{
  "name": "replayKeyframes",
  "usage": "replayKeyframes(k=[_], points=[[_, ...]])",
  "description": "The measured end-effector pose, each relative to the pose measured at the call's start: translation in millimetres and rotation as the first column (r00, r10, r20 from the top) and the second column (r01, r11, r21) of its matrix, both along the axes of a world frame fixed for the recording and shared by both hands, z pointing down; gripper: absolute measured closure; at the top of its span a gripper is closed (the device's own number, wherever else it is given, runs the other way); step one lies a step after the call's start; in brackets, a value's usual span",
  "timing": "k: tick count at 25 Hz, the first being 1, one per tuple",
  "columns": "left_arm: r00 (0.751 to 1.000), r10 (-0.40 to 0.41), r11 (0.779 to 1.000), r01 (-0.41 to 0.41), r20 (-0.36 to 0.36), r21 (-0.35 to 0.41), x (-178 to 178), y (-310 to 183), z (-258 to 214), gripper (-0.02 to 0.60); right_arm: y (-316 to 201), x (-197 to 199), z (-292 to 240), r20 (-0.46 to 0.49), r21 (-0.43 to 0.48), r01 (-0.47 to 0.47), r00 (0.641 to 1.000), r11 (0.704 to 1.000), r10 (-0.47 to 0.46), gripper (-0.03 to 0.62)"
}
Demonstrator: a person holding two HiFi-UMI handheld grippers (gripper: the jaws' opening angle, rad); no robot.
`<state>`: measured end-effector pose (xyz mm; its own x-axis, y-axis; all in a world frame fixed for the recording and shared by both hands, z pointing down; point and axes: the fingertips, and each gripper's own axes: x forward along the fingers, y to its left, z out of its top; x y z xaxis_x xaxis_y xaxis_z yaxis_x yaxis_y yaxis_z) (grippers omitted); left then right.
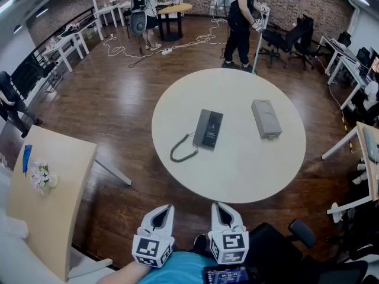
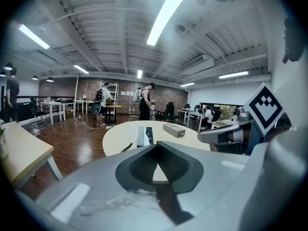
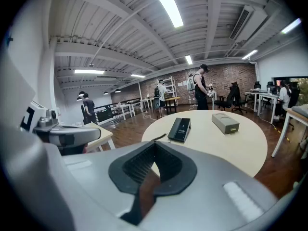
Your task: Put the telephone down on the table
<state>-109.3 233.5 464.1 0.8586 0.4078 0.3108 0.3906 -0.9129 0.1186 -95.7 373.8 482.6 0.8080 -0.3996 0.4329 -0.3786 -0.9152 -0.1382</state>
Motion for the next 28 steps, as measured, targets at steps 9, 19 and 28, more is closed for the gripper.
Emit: replayKeyframes(k=[9,19,28], points=[[0.999,0.034,0.999,-0.034,-0.004,-0.02,32,5,3,0.568,14,31,-1,0.02,-0.041,-0.055,0.998,0.998,0.056,0.6],[0.993,0.11,0.988,-0.115,-0.047,-0.104,119,-54,-7,0.568,-40,99,-16,0.002,-0.105,-0.155,0.988,0.982,0.156,0.6],[0.978,0.193,0.97,-0.203,-0.085,-0.131,176,-83,-14,0.568,-64,137,-14,-0.008,-0.149,-0.247,0.969,0.958,0.248,0.6]])
